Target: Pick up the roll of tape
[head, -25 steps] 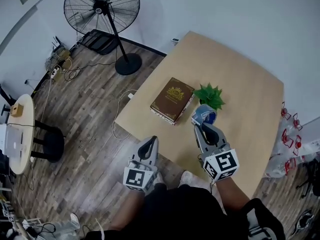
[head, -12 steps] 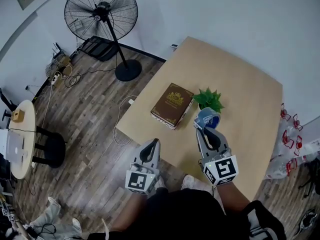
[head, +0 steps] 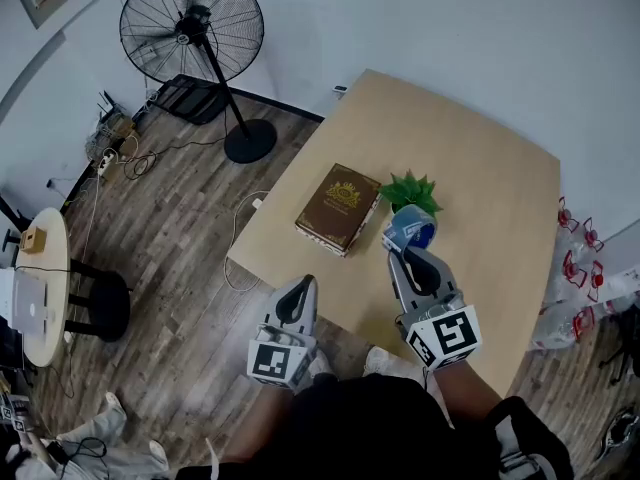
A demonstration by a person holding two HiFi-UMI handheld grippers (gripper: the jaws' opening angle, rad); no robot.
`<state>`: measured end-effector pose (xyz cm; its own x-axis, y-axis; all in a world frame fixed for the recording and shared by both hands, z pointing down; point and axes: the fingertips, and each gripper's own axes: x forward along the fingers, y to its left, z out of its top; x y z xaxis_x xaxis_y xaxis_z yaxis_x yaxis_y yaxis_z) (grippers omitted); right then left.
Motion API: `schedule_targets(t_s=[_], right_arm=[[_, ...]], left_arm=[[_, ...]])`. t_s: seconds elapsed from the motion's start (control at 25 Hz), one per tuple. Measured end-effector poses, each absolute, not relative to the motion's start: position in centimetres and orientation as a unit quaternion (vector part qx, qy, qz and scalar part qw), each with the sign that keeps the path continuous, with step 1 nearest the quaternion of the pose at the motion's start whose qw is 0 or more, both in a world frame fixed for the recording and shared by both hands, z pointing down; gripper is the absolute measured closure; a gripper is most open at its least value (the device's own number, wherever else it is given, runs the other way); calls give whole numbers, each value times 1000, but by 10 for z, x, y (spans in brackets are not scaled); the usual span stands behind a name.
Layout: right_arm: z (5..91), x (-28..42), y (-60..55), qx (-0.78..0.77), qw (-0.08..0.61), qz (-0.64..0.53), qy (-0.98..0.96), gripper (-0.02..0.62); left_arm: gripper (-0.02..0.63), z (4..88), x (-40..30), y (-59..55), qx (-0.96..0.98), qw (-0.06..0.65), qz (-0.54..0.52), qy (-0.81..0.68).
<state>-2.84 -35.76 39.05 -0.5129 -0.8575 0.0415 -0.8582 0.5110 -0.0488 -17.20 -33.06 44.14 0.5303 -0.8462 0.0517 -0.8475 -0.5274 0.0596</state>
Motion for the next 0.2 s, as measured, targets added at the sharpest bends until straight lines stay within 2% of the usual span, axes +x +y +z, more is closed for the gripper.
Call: schedule_targets(t_s=[0.2], right_arm=[[386,-29,-358,491,3,20,-871,555]], left_arm=[[600,440,-177,-332,873,26,10,-487]])
